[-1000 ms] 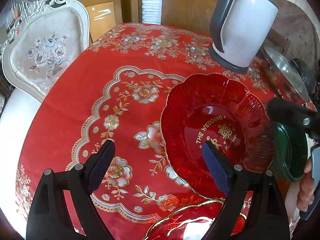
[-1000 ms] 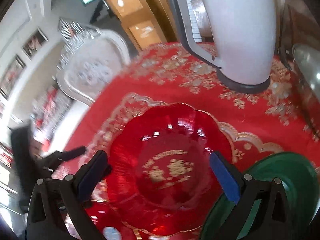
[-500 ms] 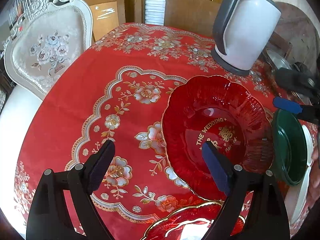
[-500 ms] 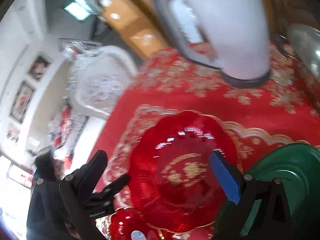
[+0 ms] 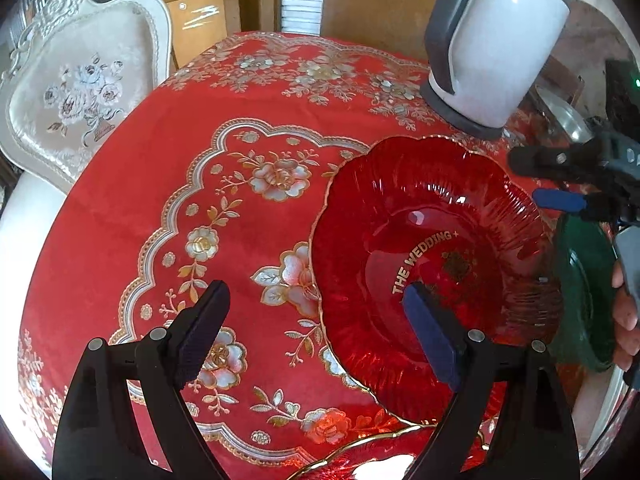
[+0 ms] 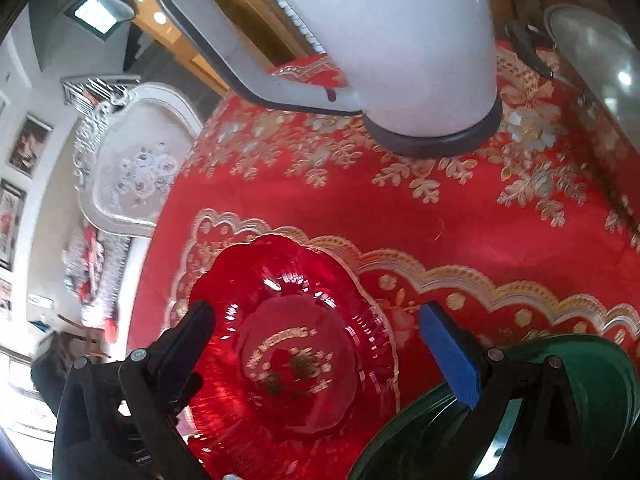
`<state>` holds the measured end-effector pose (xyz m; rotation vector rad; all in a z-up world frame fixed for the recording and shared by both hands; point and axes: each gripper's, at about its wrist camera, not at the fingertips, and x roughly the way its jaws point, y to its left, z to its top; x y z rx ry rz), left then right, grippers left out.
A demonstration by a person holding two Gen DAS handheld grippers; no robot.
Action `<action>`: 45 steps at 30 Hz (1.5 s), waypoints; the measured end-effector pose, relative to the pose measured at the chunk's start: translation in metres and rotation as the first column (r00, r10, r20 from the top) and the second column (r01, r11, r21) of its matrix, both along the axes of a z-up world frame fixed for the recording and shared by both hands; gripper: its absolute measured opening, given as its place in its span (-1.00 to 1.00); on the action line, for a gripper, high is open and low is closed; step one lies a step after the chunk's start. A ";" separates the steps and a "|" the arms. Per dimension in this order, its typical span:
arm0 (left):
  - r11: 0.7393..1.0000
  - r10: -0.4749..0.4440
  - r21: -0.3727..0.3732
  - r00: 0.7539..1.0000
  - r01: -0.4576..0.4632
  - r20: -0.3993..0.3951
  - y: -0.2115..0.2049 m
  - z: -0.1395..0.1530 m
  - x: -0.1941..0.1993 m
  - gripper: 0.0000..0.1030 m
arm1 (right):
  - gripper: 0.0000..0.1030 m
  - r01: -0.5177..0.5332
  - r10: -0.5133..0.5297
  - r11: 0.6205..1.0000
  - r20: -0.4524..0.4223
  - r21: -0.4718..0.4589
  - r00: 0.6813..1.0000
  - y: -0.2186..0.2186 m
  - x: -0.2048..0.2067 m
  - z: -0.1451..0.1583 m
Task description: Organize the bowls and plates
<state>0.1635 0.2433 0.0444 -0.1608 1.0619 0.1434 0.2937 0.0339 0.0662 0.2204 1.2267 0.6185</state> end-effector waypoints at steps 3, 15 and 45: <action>1.000 -0.022 -0.004 1.000 0.022 0.003 -0.002 -0.002 0.002 0.73 | 0.67 -0.037 0.037 0.996 0.007 -0.075 0.999 0.009 0.000 -0.001; 0.999 -0.044 -0.022 0.999 0.044 -0.022 -0.011 -0.008 0.009 0.12 | 0.02 -0.089 0.104 0.941 0.027 -0.325 0.994 0.024 0.000 -0.012; 0.995 0.101 0.007 0.995 -0.101 0.015 0.048 0.021 -0.024 -0.48 | -0.06 -0.073 0.070 0.989 -0.024 -0.131 0.997 0.048 -0.050 0.013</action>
